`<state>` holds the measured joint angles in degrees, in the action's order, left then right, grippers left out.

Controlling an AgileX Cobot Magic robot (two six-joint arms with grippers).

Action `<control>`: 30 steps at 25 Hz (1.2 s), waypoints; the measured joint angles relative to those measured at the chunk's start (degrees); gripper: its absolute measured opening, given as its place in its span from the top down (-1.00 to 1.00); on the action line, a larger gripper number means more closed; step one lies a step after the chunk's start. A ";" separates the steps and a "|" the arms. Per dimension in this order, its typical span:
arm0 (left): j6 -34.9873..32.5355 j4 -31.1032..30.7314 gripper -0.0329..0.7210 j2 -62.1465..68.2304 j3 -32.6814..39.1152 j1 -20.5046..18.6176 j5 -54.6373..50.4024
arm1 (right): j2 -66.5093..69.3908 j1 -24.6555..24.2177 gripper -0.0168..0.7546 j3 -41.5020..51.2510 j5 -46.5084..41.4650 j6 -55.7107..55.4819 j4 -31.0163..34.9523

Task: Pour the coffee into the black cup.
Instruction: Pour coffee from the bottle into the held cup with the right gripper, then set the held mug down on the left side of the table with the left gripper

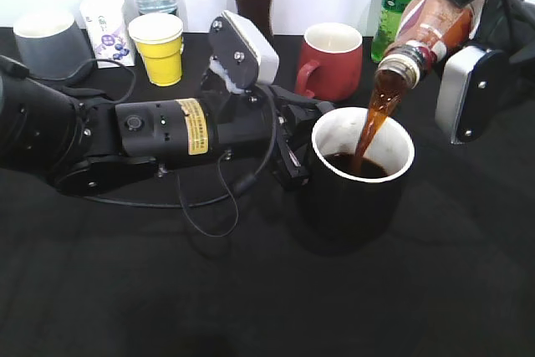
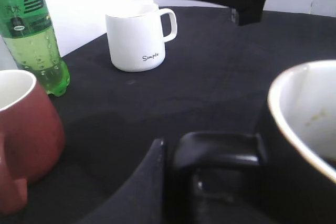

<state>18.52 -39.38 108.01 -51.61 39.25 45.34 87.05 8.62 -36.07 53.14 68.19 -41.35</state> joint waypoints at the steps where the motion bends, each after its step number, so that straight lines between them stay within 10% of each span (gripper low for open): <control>1: 0.00 0.00 0.79 0.00 0.00 0.00 0.00 | 0.00 0.00 -0.42 0.00 -0.01 0.00 0.00; 8: 0.00 0.94 0.79 0.00 0.00 0.00 -0.36 | 0.43 0.00 -0.42 0.00 0.40 -4.74 0.11; 16: -0.05 4.84 0.79 0.00 0.00 -0.82 2.26 | 0.84 0.00 -0.42 -0.05 0.51 -42.80 -4.63; 21: -0.05 5.48 0.79 -0.97 1.15 -11.48 2.69 | 0.89 0.00 -0.42 -0.05 0.51 -85.27 -1.61; 26: -5.35 7.39 0.79 -1.02 8.81 -22.85 7.87 | 1.00 0.00 -0.42 -0.05 0.51 -91.06 -1.28; 30: -13.53 20.15 0.79 1.10 11.04 -26.01 12.53 | 1.11 0.00 -0.42 -0.05 0.63 -91.11 -1.17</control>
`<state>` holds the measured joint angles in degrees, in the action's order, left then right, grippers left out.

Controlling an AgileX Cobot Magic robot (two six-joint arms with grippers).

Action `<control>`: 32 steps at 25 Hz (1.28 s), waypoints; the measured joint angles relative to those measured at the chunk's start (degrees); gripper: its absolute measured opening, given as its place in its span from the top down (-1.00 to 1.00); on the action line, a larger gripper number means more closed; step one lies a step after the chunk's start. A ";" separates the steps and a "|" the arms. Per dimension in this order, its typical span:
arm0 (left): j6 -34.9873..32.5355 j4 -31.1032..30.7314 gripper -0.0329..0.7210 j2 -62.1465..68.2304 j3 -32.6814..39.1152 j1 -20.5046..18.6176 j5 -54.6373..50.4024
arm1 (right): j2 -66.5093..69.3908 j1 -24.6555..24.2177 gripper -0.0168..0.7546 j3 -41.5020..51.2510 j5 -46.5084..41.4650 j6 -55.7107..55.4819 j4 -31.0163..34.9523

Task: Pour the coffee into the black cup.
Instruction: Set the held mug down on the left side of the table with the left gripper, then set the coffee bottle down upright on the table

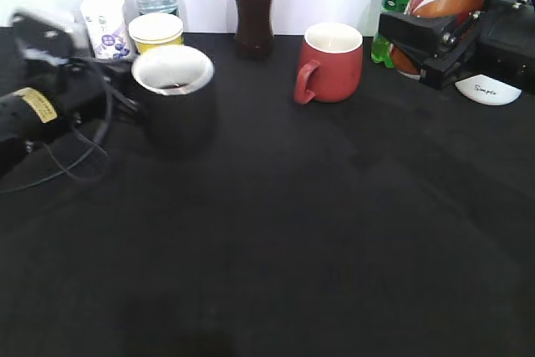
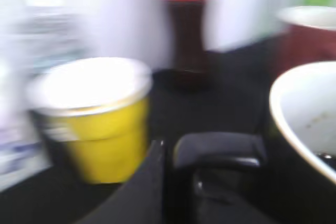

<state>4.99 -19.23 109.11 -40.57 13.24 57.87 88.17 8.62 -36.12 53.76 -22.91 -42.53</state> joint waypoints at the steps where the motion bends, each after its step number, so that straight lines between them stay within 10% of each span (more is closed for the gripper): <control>1: -0.61 2.85 0.79 1.70 0.04 -0.21 2.57 | 0.00 0.00 -0.42 0.00 0.00 0.00 0.00; 6: -3.22 13.55 0.79 7.15 0.04 -0.63 7.20 | 0.00 0.00 -0.42 0.00 0.06 -0.02 0.05; 20: -2.29 13.65 0.36 7.06 0.11 -1.82 5.93 | 0.00 0.00 -0.42 0.00 0.17 -0.12 0.33; 32: -2.23 13.62 0.32 -10.27 17.52 -1.82 6.86 | 0.10 0.00 -0.42 0.00 -6.45 0.25 9.74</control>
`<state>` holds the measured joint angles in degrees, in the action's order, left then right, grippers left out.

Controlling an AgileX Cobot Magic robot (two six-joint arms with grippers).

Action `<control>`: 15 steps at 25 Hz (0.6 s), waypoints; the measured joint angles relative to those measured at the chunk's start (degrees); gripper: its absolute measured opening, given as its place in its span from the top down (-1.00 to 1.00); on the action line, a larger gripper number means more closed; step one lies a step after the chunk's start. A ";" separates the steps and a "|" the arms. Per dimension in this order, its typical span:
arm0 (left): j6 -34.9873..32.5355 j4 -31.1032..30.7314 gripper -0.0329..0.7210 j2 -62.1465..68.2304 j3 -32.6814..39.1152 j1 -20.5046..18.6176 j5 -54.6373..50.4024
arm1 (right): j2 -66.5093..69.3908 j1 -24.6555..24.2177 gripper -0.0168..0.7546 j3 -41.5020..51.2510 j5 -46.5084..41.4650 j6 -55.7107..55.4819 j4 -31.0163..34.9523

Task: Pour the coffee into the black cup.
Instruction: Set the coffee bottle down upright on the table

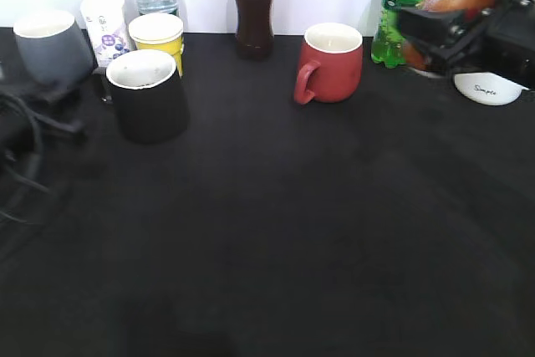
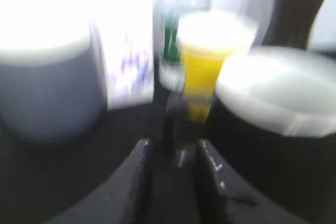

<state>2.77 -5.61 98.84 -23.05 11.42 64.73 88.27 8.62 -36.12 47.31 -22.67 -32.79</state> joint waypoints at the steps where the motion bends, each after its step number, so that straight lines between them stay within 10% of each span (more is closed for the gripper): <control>1: 0.00 -1.35 0.32 -3.50 0.16 0.00 -1.34 | 0.00 0.00 -0.42 0.00 -2.61 0.05 4.50; 6: 0.06 -8.51 0.30 -15.52 0.20 0.26 -6.76 | 4.58 0.00 -0.42 0.00 -8.46 8.85 14.39; 15: 2.74 -11.73 0.29 -15.87 0.20 1.51 -8.23 | 27.45 0.00 -0.42 -0.10 15.95 20.45 20.94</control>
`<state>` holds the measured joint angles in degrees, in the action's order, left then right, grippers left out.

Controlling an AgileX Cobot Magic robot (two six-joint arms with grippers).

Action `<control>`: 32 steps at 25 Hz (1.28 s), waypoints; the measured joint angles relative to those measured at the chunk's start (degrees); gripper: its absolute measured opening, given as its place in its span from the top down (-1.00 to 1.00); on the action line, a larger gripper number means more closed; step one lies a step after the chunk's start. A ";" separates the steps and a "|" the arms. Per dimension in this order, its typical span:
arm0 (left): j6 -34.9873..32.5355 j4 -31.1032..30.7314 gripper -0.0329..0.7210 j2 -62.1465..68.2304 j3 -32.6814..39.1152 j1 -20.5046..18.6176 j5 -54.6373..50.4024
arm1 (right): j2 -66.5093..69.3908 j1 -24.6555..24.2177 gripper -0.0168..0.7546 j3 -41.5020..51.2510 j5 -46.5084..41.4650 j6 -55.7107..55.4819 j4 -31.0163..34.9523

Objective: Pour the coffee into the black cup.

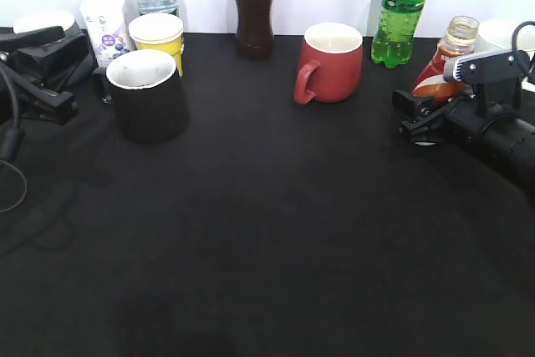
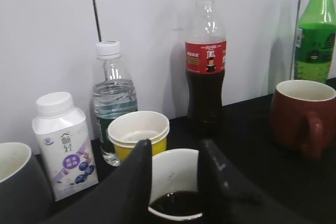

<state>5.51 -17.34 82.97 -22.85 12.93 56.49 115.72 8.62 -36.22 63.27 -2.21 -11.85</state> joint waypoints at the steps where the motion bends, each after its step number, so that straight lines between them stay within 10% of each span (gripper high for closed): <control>1: 0.05 0.00 0.29 0.00 0.00 0.00 0.00 | 0.40 0.00 -0.42 -0.06 0.76 0.07 0.07; 10: 0.10 -0.07 0.25 -0.02 0.00 0.05 -4.18 | -7.10 0.00 -0.74 5.98 -3.51 -0.04 0.45; 14: 2.46 -0.07 -0.22 -0.18 0.00 0.05 -9.27 | -13.10 0.00 -0.74 11.39 -8.76 -1.05 1.43; 20: 20.07 -2.21 -0.40 -10.71 -3.23 0.32 -35.50 | -30.42 0.00 -0.68 8.26 -42.95 -7.30 0.31; 32: 20.51 -0.16 -0.33 -43.37 -19.43 16.04 -108.10 | -72.07 7.54 -0.54 -4.41 -102.34 -6.10 5.90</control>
<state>26.02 -17.50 39.59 -42.27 28.96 -51.61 43.65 16.16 -40.63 -39.08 -8.31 -5.95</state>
